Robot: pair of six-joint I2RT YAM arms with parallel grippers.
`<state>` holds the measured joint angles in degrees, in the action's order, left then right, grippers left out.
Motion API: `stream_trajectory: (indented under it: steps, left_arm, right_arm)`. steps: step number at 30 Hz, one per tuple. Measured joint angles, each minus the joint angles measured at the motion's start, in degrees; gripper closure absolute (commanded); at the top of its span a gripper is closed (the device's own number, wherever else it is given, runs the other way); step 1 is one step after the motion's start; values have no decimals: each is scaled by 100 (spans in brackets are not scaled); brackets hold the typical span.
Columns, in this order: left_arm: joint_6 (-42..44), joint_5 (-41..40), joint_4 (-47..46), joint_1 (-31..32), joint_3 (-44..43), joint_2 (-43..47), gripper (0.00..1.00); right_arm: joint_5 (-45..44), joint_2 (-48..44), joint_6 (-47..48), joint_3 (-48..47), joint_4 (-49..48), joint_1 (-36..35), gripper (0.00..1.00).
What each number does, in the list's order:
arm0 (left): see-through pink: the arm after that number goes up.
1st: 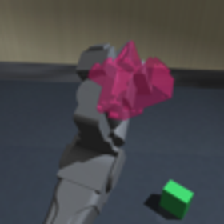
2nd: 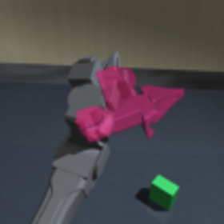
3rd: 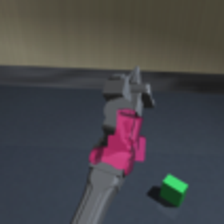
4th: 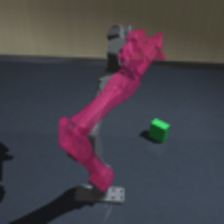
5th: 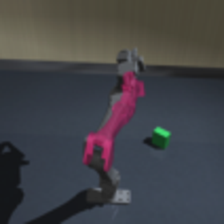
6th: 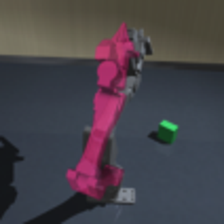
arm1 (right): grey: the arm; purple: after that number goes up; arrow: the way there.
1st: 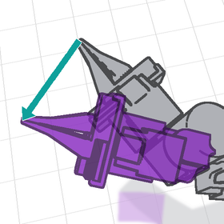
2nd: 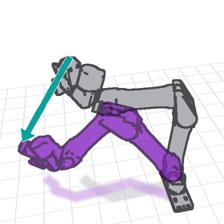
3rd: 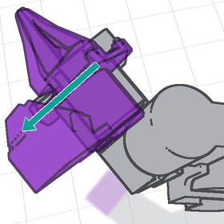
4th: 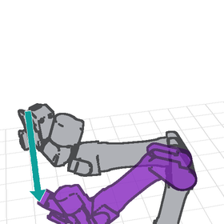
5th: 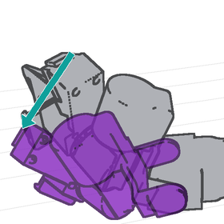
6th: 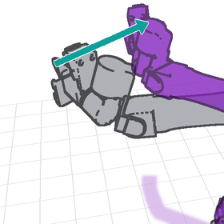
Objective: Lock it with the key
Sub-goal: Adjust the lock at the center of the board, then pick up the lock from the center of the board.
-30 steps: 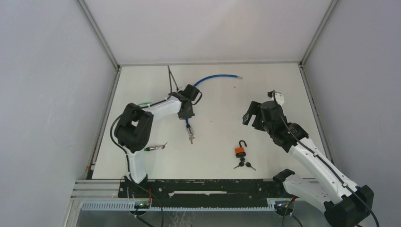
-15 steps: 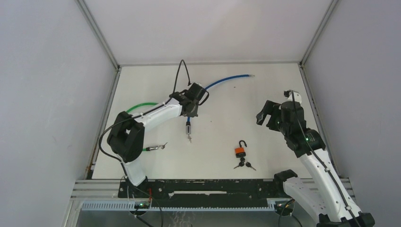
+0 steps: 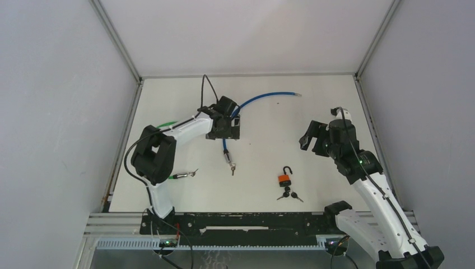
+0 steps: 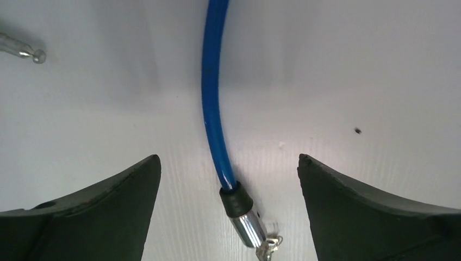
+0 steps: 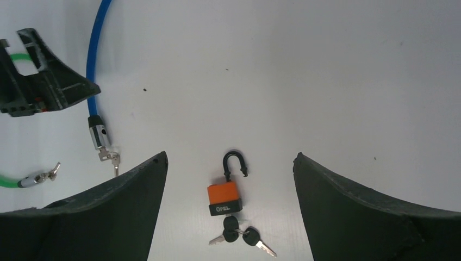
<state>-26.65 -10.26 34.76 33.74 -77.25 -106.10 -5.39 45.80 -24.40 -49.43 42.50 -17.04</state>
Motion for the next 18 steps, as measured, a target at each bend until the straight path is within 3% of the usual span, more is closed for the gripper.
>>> stream_trajectory:
  steps: [8, 14, 18]
  left_arm:
    - [-1095, -238, -269, -133, 116, -610, 41]
    - [-1276, -350, -455, -151, 101, -654, 98]
    - [-1167, -385, -461, -151, 101, -647, 100]
  right_arm:
    - [37, 101, -201, 0, -90, -232, 13]
    - [-20, 105, -337, 33, -142, -330, 15]
    - [-37, 398, -306, -7, -407, -302, 12]
